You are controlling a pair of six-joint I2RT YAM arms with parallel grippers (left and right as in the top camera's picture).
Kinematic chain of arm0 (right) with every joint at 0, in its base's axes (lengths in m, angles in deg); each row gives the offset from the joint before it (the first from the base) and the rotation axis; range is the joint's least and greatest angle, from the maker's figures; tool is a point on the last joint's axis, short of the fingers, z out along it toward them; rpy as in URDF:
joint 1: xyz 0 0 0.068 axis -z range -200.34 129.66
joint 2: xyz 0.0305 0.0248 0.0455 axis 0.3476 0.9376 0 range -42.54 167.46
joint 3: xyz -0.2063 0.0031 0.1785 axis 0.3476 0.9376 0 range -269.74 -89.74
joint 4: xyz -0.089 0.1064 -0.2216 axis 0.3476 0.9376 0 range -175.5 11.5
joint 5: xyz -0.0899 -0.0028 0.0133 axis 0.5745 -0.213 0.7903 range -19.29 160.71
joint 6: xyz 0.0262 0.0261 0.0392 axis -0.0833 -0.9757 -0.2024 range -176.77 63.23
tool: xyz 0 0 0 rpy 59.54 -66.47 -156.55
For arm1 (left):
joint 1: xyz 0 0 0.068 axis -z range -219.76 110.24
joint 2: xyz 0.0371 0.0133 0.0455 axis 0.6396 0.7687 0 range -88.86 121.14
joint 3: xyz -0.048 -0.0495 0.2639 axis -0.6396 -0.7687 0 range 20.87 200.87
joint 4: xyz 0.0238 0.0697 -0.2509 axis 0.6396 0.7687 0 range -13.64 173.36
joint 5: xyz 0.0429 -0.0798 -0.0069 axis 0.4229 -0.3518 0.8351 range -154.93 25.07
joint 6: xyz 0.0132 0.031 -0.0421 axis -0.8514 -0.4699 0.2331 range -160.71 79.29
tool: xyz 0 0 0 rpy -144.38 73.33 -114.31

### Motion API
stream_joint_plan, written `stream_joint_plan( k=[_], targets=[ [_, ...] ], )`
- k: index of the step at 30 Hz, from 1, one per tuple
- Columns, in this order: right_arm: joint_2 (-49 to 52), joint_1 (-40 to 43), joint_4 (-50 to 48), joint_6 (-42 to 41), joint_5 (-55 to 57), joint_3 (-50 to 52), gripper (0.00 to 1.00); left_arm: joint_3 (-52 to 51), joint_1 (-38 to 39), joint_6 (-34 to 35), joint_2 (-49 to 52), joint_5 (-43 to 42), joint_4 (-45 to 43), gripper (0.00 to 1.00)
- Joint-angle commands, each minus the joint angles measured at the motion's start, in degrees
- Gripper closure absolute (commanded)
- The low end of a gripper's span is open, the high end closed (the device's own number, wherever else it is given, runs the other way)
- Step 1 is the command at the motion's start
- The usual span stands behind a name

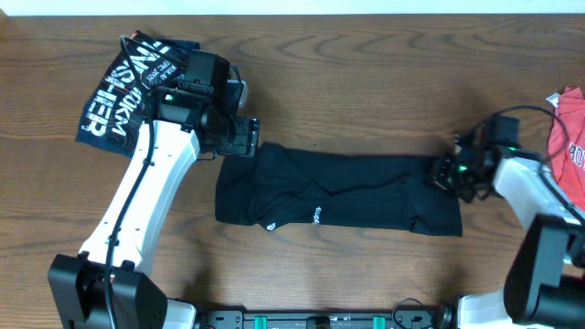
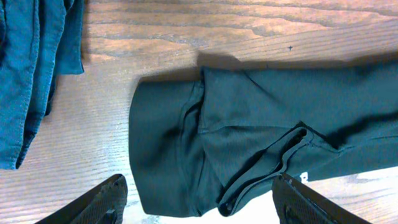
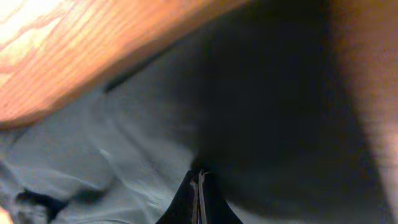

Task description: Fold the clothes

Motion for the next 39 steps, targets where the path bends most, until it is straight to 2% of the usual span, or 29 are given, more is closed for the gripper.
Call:
stream_joint_plan(
  k=[1,5,7,8,13,15,18,19,21,25,30,32,39],
  targets=[
    [0.98,-5.75,-2.73,-2.89,-8.13,0.35,0.99,0.46,-0.17,-0.74,0.20,0.68,0.15,0.24],
    [-0.98,-7.91,-3.52,2.69,-14.69,-1.60,0.99,0.46,-0.17,-0.74,0.20,0.68,0.26,0.24],
    [-2.82,-6.58,-1.29,5.68,-15.23,-3.28,0.94,0.46,-0.17,-0.74,0.20,0.68,0.81,0.24],
    [-3.98,-5.25,0.24,7.17,-15.23,-4.28,0.88,0.46,-0.17,-0.76,0.20,0.70,1.33,0.24],
    [-7.28,3.50,4.87,15.45,-15.02,-5.95,0.22,0.31,-0.17,-0.76,0.20,0.70,3.02,0.24],
    [-6.91,7.28,6.91,19.78,-12.48,-5.81,0.14,0.20,-0.17,-0.76,0.20,0.68,3.23,0.24],
    [-5.79,11.13,8.57,23.02,-5.79,-5.33,0.14,0.02,-0.17,-0.76,0.20,0.68,3.50,0.23],
    [-4.87,12.61,9.03,24.48,-2.75,-5.25,0.13,-0.02,-0.17,-0.76,0.20,0.68,3.54,0.18],
    [-3.04,14.16,9.27,25.22,0.57,-5.25,0.15,-0.02,-0.17,-0.76,0.20,0.68,3.54,0.16],
    [0.68,15.52,8.44,25.53,1.29,-5.25,0.23,-0.02,-0.17,-0.76,0.20,0.68,3.54,0.15],
    [6.27,15.52,9.90,25.14,5.62,-5.22,0.25,-0.02,-0.17,-0.74,0.20,0.70,3.58,0.14],
    [9.29,15.47,10.05,25.22,2.78,-5.22,0.36,-0.02,-0.17,-0.74,0.20,0.68,3.58,0.14],
    [14.03,14.73,11.34,29.38,-3.13,-5.22,0.59,-0.02,-0.17,-0.74,0.20,0.68,3.56,0.13]
  ],
)
